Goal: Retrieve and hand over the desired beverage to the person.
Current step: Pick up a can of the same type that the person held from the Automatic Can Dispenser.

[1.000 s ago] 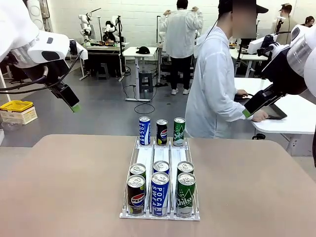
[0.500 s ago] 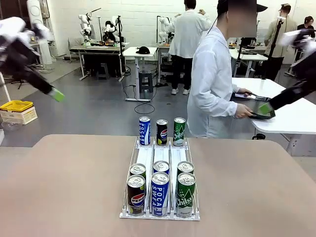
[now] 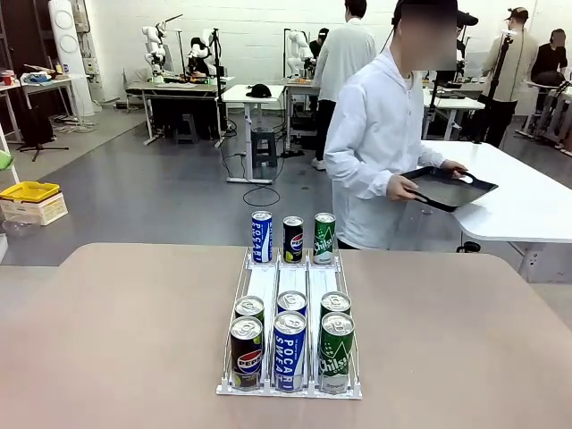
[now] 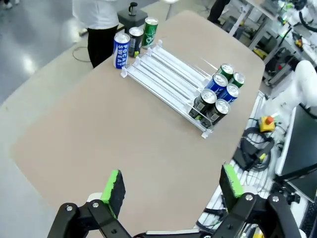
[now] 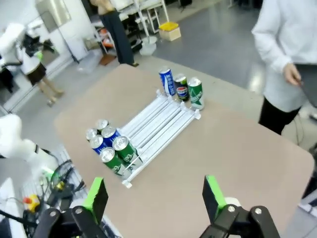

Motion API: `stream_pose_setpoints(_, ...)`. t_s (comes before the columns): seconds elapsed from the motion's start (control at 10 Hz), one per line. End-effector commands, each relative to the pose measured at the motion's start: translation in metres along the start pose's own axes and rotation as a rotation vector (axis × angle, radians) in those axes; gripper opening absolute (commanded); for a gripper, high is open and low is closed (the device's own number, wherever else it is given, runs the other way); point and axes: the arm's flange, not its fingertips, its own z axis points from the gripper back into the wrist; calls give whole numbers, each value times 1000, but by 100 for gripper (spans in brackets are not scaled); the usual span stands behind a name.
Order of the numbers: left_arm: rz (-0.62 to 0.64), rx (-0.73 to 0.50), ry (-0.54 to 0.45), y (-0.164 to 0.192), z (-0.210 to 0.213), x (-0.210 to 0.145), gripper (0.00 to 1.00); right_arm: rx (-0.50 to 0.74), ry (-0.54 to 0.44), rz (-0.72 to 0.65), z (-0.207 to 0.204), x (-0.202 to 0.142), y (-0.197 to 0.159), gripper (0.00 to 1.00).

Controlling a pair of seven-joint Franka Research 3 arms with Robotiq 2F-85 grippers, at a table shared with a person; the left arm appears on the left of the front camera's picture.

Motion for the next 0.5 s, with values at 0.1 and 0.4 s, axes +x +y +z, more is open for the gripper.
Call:
stream_pose_setpoints(0.1,83,0,-24,33,29,9,100,1,-32,-120,25,5,-27,100)
stream_pose_setpoints(0.4,110,9,-38,33,38,2,100,18,10,-135,26,5,-37,100)
